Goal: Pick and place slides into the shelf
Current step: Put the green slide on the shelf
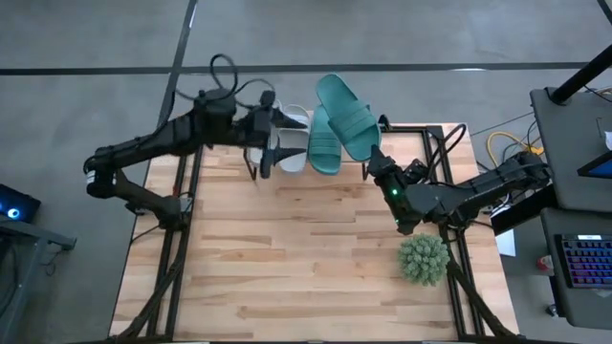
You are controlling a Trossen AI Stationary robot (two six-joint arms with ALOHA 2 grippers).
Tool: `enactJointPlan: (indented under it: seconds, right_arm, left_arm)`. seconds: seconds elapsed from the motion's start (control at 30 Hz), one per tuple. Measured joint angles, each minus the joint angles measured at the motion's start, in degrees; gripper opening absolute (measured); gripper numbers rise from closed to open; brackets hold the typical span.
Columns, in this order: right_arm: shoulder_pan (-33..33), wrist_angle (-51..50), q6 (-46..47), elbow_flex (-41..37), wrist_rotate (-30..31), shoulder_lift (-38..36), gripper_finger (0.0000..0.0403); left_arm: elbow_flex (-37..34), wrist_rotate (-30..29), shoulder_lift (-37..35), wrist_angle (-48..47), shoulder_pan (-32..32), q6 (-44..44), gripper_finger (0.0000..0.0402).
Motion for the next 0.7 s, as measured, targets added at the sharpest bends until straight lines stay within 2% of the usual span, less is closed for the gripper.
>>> enactJointPlan:
  seconds: [0.17,0.4,0.57,0.7]
  right_arm:
    - [0.5,0.0,-1.3,0.0,0.0,0.0,0.0028]
    - [1.2,0.0,-3.4,0.0,0.0,0.0,0.0028]
    - [1.7,0.0,-4.3,0.0,0.0,0.0,0.0028]
    - [1.9,0.0,-6.1,0.0,0.0,0.0,0.0028]
  left_arm:
    - [8.8,12.5,6.2,-7.9,4.9,-4.7,0.0242]
    - [17.8,23.1,12.5,-12.7,9.8,-8.6,0.0242]
    - [19.5,27.9,14.8,-12.8,13.2,-12.4,0.0242]
    - [19.4,34.7,16.7,-13.0,15.7,-16.6,0.0242]
